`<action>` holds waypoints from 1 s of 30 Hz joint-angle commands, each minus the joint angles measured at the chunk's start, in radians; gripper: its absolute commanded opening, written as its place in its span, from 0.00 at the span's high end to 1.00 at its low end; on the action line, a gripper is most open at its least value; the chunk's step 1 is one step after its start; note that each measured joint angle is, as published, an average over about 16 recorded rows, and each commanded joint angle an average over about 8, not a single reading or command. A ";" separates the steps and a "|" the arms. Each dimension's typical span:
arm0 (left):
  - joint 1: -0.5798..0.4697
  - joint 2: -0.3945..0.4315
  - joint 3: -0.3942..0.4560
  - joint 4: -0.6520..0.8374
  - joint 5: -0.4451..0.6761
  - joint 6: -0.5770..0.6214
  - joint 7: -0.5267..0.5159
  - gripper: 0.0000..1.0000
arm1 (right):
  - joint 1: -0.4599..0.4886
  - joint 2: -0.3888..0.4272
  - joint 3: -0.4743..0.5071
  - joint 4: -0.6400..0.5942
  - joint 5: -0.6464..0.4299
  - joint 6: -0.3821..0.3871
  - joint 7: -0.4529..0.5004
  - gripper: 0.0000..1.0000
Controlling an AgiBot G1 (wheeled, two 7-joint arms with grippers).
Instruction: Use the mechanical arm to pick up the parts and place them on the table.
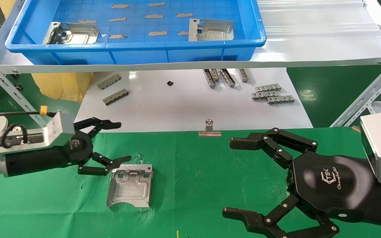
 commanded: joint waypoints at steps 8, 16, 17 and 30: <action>0.078 -0.049 -0.050 -0.178 -0.053 -0.013 -0.122 0.00 | 0.000 0.000 0.000 0.000 0.000 0.000 0.000 0.00; 0.153 -0.096 -0.098 -0.351 -0.105 -0.026 -0.242 0.00 | 0.000 0.000 0.000 0.000 0.000 0.000 0.000 0.00; 0.163 -0.102 -0.104 -0.373 -0.112 -0.027 -0.257 0.00 | 0.000 0.000 0.000 0.000 0.000 0.000 0.000 0.00; 0.285 -0.180 -0.183 -0.654 -0.196 -0.048 -0.450 0.00 | 0.000 0.000 0.000 0.000 0.000 0.000 0.000 0.00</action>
